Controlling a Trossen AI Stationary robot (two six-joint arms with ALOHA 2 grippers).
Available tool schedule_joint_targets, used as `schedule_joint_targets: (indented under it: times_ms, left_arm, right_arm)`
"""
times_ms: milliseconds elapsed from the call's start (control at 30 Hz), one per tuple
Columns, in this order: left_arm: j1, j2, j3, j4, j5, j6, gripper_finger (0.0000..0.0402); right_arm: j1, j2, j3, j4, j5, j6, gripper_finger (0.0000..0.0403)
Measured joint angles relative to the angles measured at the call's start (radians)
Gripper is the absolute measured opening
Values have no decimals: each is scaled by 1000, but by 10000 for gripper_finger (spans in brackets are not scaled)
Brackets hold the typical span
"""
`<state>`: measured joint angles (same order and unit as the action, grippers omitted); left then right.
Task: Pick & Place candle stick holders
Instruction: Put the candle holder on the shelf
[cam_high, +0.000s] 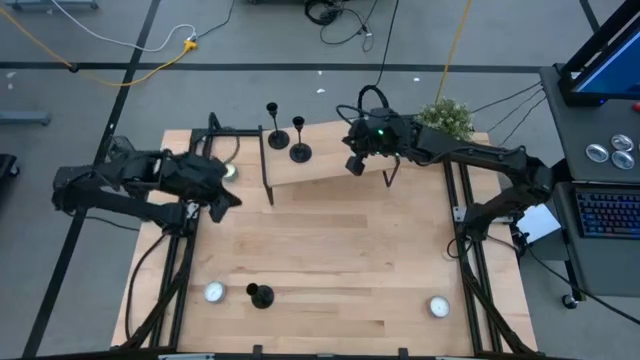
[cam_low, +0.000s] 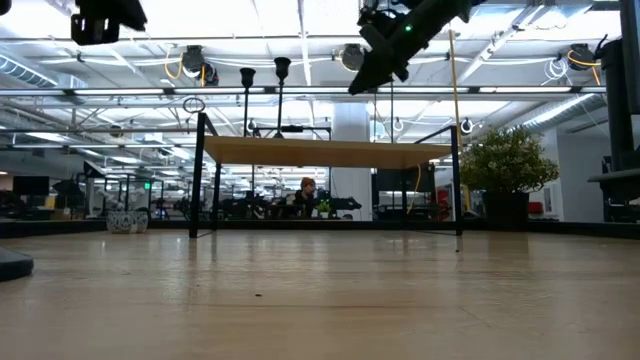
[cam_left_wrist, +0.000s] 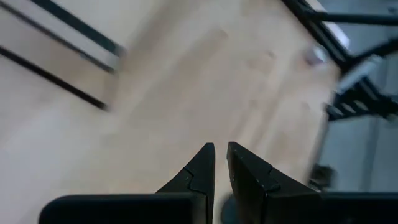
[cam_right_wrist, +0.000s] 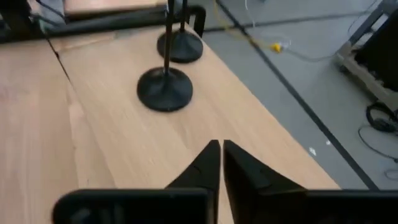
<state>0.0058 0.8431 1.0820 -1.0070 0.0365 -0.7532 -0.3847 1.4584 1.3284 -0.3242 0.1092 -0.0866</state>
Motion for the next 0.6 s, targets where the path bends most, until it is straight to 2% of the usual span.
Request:
schedule_joint_targets:
  times_ms: [233,367,600]
  left_arm:
    - [-171,112,31,94,144,-170,46]
    - [-264,184,76,93,147,-243,46]
    - [-386,325,154,74,105,-444,46]
  right_arm:
    - [0,-174,-227,229,29,122,3]
    - [0,-267,-329,302,29,169,3]
    - [0,-388,-429,307,20,183,1]
